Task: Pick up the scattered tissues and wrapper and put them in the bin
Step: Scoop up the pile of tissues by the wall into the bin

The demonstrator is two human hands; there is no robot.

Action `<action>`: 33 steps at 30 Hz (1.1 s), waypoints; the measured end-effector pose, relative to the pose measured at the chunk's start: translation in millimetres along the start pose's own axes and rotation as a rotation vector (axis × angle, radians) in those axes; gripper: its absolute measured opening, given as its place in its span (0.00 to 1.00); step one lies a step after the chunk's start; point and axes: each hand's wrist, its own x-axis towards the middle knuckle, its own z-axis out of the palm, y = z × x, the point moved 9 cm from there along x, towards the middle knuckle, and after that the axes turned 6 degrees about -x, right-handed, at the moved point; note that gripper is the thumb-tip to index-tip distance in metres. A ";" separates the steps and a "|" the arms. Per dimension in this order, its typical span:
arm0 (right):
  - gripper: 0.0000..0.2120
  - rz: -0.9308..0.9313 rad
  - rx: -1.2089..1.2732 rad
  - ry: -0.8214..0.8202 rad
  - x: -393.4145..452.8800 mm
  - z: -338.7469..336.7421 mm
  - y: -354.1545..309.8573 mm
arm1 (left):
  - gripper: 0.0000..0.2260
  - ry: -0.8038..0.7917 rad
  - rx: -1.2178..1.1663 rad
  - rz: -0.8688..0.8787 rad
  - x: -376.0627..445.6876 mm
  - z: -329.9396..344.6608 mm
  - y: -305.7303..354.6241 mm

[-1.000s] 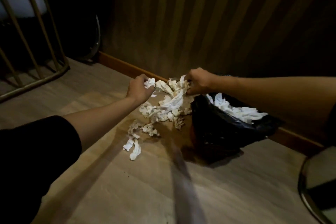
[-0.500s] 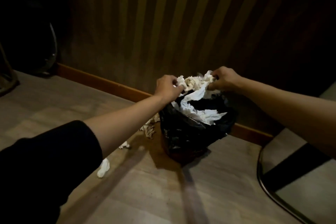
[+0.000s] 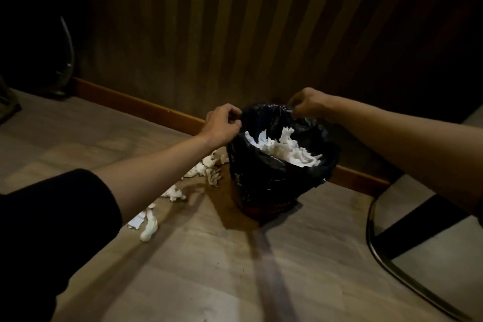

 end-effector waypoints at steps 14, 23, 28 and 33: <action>0.15 -0.188 0.063 -0.136 68.7 143.7 -183.3 | 0.15 -0.092 0.288 -0.299 -66.2 -93.1 -187.6; 0.24 0.012 0.057 -0.279 121.6 309.9 -165.8 | 0.22 -0.267 0.495 -0.244 -74.0 -75.1 -268.0; 0.35 0.191 0.110 -0.188 149.6 347.3 -122.9 | 0.27 -0.322 0.577 -0.170 -63.2 -38.7 -296.6; 0.35 0.284 0.264 -0.158 165.9 374.6 -106.1 | 0.30 -0.353 0.631 -0.163 -66.0 -9.3 -320.0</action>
